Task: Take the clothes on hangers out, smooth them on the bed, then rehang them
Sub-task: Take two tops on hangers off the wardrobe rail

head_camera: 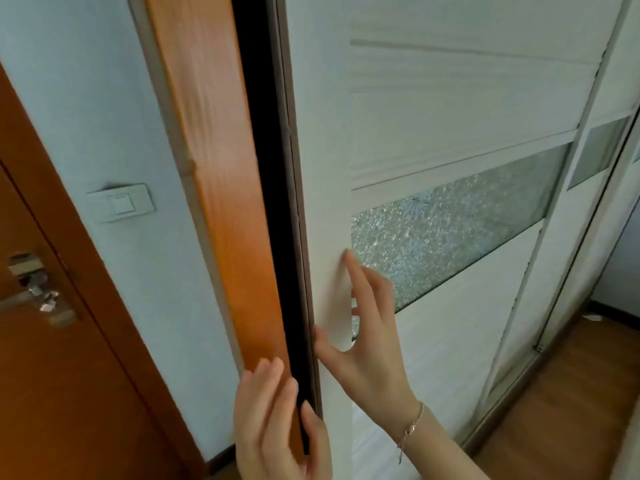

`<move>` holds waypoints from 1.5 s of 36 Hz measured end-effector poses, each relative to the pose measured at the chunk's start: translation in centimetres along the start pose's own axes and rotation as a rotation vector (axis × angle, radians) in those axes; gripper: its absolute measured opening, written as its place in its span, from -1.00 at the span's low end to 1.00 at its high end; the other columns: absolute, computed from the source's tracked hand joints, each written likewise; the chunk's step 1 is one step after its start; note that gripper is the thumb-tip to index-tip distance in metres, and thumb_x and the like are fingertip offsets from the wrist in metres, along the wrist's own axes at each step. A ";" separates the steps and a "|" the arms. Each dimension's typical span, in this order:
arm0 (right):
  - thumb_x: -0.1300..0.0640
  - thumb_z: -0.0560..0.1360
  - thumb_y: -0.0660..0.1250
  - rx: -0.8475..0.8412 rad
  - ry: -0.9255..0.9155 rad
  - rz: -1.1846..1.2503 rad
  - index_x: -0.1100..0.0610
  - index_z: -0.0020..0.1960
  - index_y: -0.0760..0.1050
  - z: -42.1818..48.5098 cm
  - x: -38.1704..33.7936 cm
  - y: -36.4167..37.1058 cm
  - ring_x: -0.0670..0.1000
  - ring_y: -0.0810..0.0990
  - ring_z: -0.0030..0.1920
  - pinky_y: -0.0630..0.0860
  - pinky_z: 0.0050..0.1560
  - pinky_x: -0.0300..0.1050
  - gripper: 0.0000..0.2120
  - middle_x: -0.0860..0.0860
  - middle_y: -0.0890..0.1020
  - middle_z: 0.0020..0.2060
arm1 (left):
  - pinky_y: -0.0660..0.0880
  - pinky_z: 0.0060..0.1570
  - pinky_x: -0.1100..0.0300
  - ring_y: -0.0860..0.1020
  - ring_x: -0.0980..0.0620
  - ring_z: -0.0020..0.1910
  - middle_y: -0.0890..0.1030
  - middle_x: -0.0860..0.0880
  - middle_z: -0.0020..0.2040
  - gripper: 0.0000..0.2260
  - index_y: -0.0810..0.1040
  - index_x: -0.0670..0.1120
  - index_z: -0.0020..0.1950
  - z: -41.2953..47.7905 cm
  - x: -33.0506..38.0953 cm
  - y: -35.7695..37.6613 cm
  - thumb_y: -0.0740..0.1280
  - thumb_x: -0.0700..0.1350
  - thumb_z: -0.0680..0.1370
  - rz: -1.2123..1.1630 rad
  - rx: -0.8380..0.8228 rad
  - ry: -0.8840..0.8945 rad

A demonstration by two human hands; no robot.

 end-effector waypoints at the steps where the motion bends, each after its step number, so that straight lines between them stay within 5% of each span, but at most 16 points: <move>1: -0.08 0.39 0.35 -0.008 -0.001 -0.005 -0.45 0.49 -0.15 0.2 0.5 -0.4 -0.08 0.37 0.29 0.44 0.18 -0.32 -0.10 -0.19 0.26 0.30 | 0.31 0.39 0.10 0.26 0.22 0.43 0.42 0.01 0.31 -0.74 0.39 -0.18 0.14 -0.6 0.4 0.7 0.23 -0.21 0.46 -0.007 -0.012 -0.009; 3: -0.08 0.38 0.34 -0.021 -0.002 -0.013 -0.47 0.48 -0.17 0.7 1.4 -1.2 -0.07 0.38 0.29 0.48 0.15 -0.30 -0.10 -0.17 0.26 0.31 | 0.30 0.39 0.13 0.25 0.23 0.43 0.43 -0.08 0.24 -0.75 0.39 -0.13 0.19 -1.3 0.6 2.3 0.16 -0.14 0.52 -0.034 -0.099 -0.058; 7: -0.07 0.38 0.32 -0.022 0.000 -0.021 -0.49 0.46 -0.21 1.6 3.6 -2.6 -0.06 0.35 0.31 0.47 0.19 -0.27 -0.09 -0.20 0.24 0.29 | 0.27 0.37 0.06 0.31 0.08 0.39 0.22 0.21 0.44 -0.57 0.17 0.05 0.39 -2.1 -0.1 6.1 0.14 -0.03 0.52 0.010 -0.308 -0.176; 12: -0.08 0.39 0.33 -0.028 0.041 -0.033 -0.37 0.51 -0.17 2.9 6.4 -4.7 -0.09 0.32 0.31 0.45 0.17 -0.25 -0.11 -0.25 0.20 0.28 | 0.19 0.35 0.26 0.23 0.14 0.43 0.21 0.10 0.49 -0.38 0.03 0.12 0.50 -1.7 -0.3 11.0 0.27 -0.08 0.53 0.017 -0.530 -0.466; 16: -0.06 0.42 0.27 0.001 0.042 -0.085 -0.14 0.56 -0.02 3.9 8.5 -6.5 -0.31 0.18 0.38 0.24 0.31 -0.55 -0.21 -0.16 0.14 0.47 | 0.34 0.37 0.17 0.35 0.09 0.40 0.35 0.08 0.44 -0.48 0.08 0.18 0.44 -1.9 -0.2 15.8 0.21 0.11 0.53 -0.161 -0.688 -0.621; 20: -0.03 0.46 0.25 -0.001 0.026 -0.115 -0.09 0.57 -0.01 4.8 10.8 -8.4 -0.29 0.06 0.50 0.04 0.48 -0.50 -0.25 -0.35 0.01 0.51 | 0.48 0.22 0.21 0.51 0.18 0.22 0.53 0.12 0.24 -0.52 0.34 0.05 0.40 -2.2 -0.3 19.6 0.34 -0.14 0.50 -0.246 -0.653 -0.729; 24: 0.01 0.48 0.27 -0.022 0.009 -0.100 -0.10 0.57 -0.04 6.1 13.3 -10.5 -0.28 -0.02 0.56 -0.06 0.47 -0.55 -0.24 -0.39 -0.05 0.52 | 0.46 -0.02 0.55 0.49 0.52 0.01 0.51 0.37 0.01 -0.58 0.43 0.12 0.22 -1.9 -0.1 22.9 0.41 -0.22 0.45 -0.365 -0.663 -0.726; 29: 0.18 0.54 0.32 -0.040 -0.013 -0.113 -0.02 0.59 0.01 7.3 16.9 -12.6 -0.23 -0.05 0.58 -0.03 0.43 -0.60 -0.26 -0.19 -0.02 0.59 | 0.54 0.09 0.32 0.52 0.31 0.11 0.62 0.28 0.00 -0.52 0.42 0.38 0.02 -1.9 0.7 27.7 0.45 -0.19 0.41 -0.446 -0.652 -0.676; 33: 0.20 0.55 0.31 -0.062 -0.024 -0.120 -0.11 0.58 -0.04 8.8 20.2 -14.8 -0.21 -0.08 0.59 -0.05 0.46 -0.57 -0.24 -0.20 -0.06 0.60 | 0.57 0.01 0.28 0.57 0.27 0.04 0.54 0.34 0.09 -0.43 0.39 0.53 0.00 -2.1 1.6 32.4 0.51 -0.13 0.35 -0.496 -0.650 -0.661; 36: 0.23 0.55 0.30 -0.043 -0.051 -0.175 -0.13 0.58 -0.03 9.7 22.9 -16.6 -0.15 -0.03 0.60 -0.03 0.52 -0.46 -0.23 -0.22 -0.02 0.60 | 0.57 0.01 0.30 0.54 0.31 0.06 0.50 0.39 0.11 -0.47 0.36 0.54 0.02 -1.8 2.6 35.9 0.42 0.42 0.10 -0.549 -0.642 -0.679; 38: 0.23 0.57 0.28 -0.028 -0.041 -0.236 -0.16 0.59 -0.03 10.2 24.6 -17.5 -0.13 -0.01 0.60 -0.02 0.53 -0.43 -0.24 -0.25 0.00 0.59 | 0.58 0.03 0.28 0.53 0.30 0.08 0.46 0.41 0.13 -0.40 0.34 0.55 0.03 -1.8 3.0 38.4 0.25 0.58 0.02 -0.571 -0.658 -0.689; 44: 0.18 0.58 0.23 -0.016 0.034 -0.326 -0.29 0.57 -0.16 12.0 29.0 -20.5 -0.19 -0.02 0.59 -0.05 0.49 -0.52 -0.20 -0.32 -0.05 0.58 | 0.59 0.01 0.22 0.54 0.31 0.05 0.48 0.40 0.09 -0.37 0.34 0.55 0.01 -1.2 4.5 45.1 0.21 0.60 -0.04 -0.636 -0.749 -0.665; 49: 0.17 0.57 0.23 -0.003 0.105 -0.353 -0.34 0.55 -0.17 13.7 32.6 -22.8 -0.25 -0.03 0.57 -0.07 0.44 -0.59 -0.19 -0.34 -0.05 0.57 | 0.60 0.03 0.13 0.60 0.17 0.01 0.63 0.17 0.03 -0.35 0.33 0.52 0.02 -1.4 5.7 50.4 0.20 0.61 -0.05 -0.656 -0.785 -0.657; 54: 0.25 0.59 0.25 0.007 0.206 -0.303 -0.43 0.50 -0.15 14.9 36.1 -25.1 -0.34 -0.04 0.55 -0.08 0.42 -0.62 -0.16 -0.43 -0.05 0.53 | 0.60 0.01 0.17 0.59 0.24 -0.01 0.59 0.29 0.01 -0.36 0.34 0.46 0.03 -1.0 7.2 54.9 0.21 0.60 -0.01 -0.670 -0.867 -0.647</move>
Point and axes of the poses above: each hand's wrist, its own z-axis towards the middle knuckle, its own y-axis out of the palm, x = y × z, the point moved 4 cm from there along z, towards the middle knuckle
